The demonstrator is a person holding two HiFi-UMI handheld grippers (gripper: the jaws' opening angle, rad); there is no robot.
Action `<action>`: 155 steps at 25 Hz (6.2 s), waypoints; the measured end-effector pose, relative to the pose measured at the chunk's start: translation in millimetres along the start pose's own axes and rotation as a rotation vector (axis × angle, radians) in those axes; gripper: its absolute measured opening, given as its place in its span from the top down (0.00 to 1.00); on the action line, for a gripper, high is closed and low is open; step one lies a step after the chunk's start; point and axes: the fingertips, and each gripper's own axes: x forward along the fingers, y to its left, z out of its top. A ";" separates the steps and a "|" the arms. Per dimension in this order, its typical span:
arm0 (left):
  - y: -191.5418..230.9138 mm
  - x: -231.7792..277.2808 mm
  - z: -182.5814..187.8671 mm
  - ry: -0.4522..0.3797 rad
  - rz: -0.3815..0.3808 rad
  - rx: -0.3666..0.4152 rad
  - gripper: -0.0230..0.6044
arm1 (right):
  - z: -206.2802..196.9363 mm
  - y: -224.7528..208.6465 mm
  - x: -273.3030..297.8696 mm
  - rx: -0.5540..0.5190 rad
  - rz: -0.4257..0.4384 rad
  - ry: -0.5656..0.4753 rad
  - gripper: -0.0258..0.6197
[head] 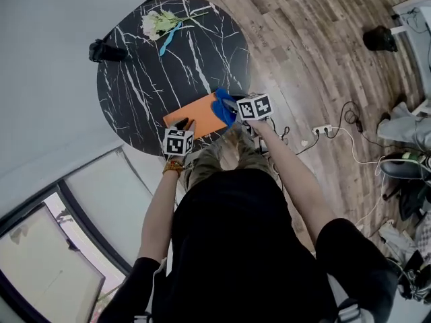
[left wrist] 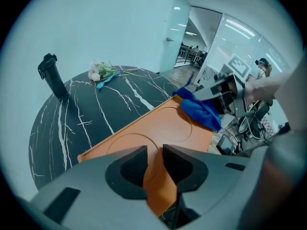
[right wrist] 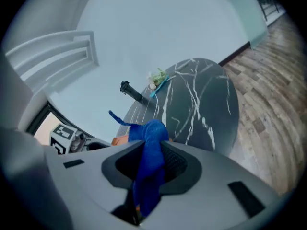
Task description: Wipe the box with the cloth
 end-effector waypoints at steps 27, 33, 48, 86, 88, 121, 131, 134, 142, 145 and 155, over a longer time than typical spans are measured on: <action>63.3 -44.4 -107.6 -0.174 -0.282 -0.461 0.61 | -104.3 194.3 156.6 -1.150 -0.213 0.511 0.84; 59.2 -47.4 -102.1 -0.173 -0.277 -0.393 0.69 | -68.3 90.6 48.3 -0.786 -0.553 0.400 0.84; 58.7 -47.5 -103.1 -0.169 -0.287 -0.382 0.67 | -127.3 148.3 87.6 -0.925 -0.355 0.481 0.84; 13.8 -30.5 -37.4 -0.082 0.216 -0.279 0.61 | -27.9 148.6 155.2 -1.107 0.668 0.983 0.83; 15.1 -27.5 -34.3 -0.072 0.198 -0.280 0.62 | -39.2 176.5 181.8 -1.113 0.650 0.958 0.83; 12.9 -24.5 -27.9 -0.143 0.148 -0.263 0.65 | -21.6 121.3 133.9 -1.026 0.447 0.866 0.82; -8.9 -51.1 -58.8 -0.134 -0.009 -0.024 0.62 | -28.4 234.0 176.9 -1.420 0.423 0.883 0.82; -11.4 -49.2 -69.4 -0.155 -0.053 0.031 0.67 | -76.8 223.9 184.9 -1.659 0.341 1.095 0.82; -12.1 -53.9 -75.8 -0.240 -0.090 0.193 0.72 | -87.9 222.6 202.6 -1.309 0.139 0.900 0.84; -5.7 -54.9 -74.9 -0.243 -0.115 0.186 0.76 | -45.2 215.0 204.5 -1.214 0.007 0.651 0.84; -0.5 -44.3 -87.9 -0.142 -0.141 0.286 0.78 | -55.1 89.8 74.4 -0.883 -0.527 0.376 0.84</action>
